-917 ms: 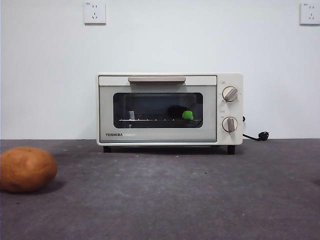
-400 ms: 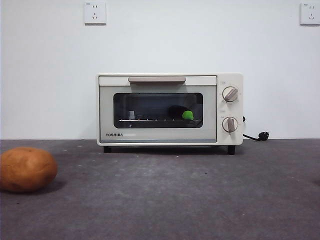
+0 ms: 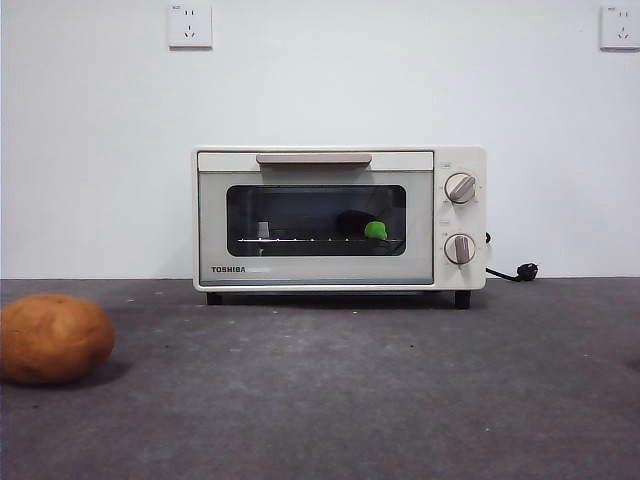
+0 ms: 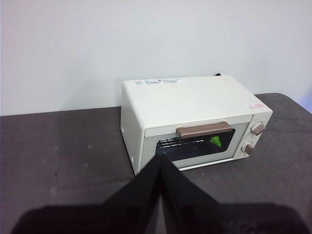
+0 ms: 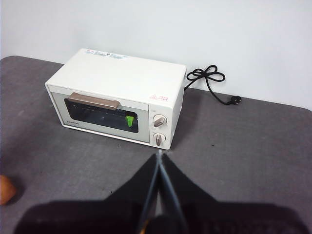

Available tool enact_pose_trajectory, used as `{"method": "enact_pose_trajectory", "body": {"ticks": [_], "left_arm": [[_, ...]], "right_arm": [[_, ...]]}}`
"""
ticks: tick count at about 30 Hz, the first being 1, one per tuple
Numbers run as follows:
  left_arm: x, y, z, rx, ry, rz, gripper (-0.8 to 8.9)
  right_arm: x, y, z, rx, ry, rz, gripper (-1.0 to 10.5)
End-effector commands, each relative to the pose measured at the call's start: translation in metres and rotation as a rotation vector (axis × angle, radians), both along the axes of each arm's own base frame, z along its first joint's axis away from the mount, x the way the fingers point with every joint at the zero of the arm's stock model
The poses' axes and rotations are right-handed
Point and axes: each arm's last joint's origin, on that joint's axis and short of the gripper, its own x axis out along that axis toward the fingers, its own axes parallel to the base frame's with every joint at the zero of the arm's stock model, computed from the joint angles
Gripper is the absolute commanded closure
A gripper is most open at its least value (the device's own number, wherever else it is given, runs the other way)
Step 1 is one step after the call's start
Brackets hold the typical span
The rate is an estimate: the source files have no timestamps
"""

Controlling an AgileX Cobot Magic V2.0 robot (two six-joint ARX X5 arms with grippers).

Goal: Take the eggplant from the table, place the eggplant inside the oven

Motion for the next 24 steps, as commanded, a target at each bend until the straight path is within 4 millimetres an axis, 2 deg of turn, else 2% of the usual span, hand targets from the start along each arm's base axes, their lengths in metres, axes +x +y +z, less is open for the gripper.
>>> {"method": "enact_pose_trajectory", "body": {"ticks": [1,11,18,24], "left_arm": [[-0.001,0.0,0.001,0.011,-0.019,-0.013,8.18],[-0.001,0.0,0.001,0.011,-0.018,-0.014,8.18],[-0.001,-0.001,0.001,0.007,-0.016,-0.021,8.18],[-0.001,-0.001,0.001,0.009,-0.022,-0.054,8.17]], "right_arm": [[0.005,0.002,-0.003,-0.008,0.037,0.001,9.5],[0.031,0.014,-0.007,-0.036,0.1,0.0,9.5],[0.064,0.027,-0.014,-0.069,0.178,0.0,9.5],[0.1,0.043,-0.027,-0.108,0.268,0.0,9.5]]}}
